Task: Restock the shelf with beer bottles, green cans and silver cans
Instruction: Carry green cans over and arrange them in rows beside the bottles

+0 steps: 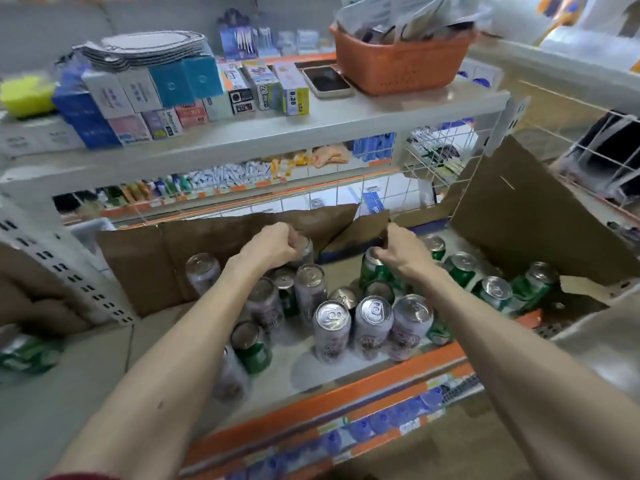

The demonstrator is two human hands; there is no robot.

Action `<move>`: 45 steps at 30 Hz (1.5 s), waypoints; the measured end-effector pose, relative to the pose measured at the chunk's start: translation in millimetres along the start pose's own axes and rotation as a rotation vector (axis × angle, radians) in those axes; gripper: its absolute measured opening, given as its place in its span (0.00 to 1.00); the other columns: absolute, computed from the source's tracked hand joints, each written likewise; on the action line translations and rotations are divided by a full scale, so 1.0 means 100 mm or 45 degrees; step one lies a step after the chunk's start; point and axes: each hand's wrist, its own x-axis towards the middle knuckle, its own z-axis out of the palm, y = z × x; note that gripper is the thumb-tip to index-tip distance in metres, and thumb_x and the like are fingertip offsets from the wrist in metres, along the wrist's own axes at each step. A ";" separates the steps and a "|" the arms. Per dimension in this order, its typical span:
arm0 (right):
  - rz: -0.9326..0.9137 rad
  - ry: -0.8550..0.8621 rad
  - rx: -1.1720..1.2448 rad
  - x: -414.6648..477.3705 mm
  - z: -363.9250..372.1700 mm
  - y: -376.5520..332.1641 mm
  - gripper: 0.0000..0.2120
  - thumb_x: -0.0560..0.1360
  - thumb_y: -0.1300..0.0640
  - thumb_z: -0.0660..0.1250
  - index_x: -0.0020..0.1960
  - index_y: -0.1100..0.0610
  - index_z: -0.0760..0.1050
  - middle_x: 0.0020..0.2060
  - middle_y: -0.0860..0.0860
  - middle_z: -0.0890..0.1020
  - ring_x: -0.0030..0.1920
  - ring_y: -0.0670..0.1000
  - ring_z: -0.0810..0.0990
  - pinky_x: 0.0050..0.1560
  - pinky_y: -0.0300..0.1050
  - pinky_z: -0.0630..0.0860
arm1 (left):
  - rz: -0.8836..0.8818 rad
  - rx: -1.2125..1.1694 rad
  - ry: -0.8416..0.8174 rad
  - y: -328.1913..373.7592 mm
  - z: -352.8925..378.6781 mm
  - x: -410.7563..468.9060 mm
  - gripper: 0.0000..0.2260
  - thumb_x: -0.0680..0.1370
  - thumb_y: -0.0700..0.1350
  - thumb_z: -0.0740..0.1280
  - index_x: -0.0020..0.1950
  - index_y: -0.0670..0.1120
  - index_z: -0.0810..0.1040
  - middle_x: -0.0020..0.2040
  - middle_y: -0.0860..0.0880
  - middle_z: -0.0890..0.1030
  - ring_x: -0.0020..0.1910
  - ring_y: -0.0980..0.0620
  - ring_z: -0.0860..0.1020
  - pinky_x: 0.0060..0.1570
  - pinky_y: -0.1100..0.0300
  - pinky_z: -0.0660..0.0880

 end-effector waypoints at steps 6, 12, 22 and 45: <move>-0.210 -0.285 -0.085 0.17 0.14 -0.05 0.13 0.72 0.51 0.70 0.48 0.59 0.71 0.47 0.58 0.80 0.47 0.60 0.80 0.45 0.50 0.77 | -0.105 0.066 0.070 -0.04 0.21 -0.24 0.10 0.73 0.43 0.71 0.54 0.45 0.83 0.45 0.48 0.83 0.48 0.45 0.81 0.41 0.59 0.71; -0.109 -0.188 -0.098 0.29 0.05 0.23 0.08 0.73 0.56 0.67 0.44 0.59 0.70 0.42 0.57 0.78 0.47 0.61 0.80 0.40 0.48 0.73 | -0.103 -0.050 0.228 0.27 0.26 -0.03 0.10 0.73 0.45 0.69 0.54 0.49 0.81 0.52 0.47 0.83 0.52 0.46 0.81 0.53 0.51 0.78; 0.111 -0.112 -0.107 0.39 -0.15 1.05 0.12 0.71 0.59 0.68 0.52 0.59 0.70 0.53 0.61 0.79 0.53 0.62 0.78 0.49 0.52 0.77 | 0.067 -0.056 -0.101 0.85 0.83 0.47 0.22 0.74 0.49 0.73 0.65 0.44 0.75 0.61 0.44 0.78 0.58 0.46 0.77 0.57 0.54 0.74; -0.062 -0.150 -0.490 0.60 0.26 0.94 0.36 0.71 0.40 0.72 0.68 0.61 0.66 0.65 0.59 0.71 0.67 0.60 0.66 0.63 0.53 0.68 | -0.040 -0.024 -0.321 1.06 1.43 0.99 0.36 0.65 0.52 0.81 0.67 0.44 0.68 0.65 0.44 0.75 0.62 0.43 0.75 0.59 0.49 0.74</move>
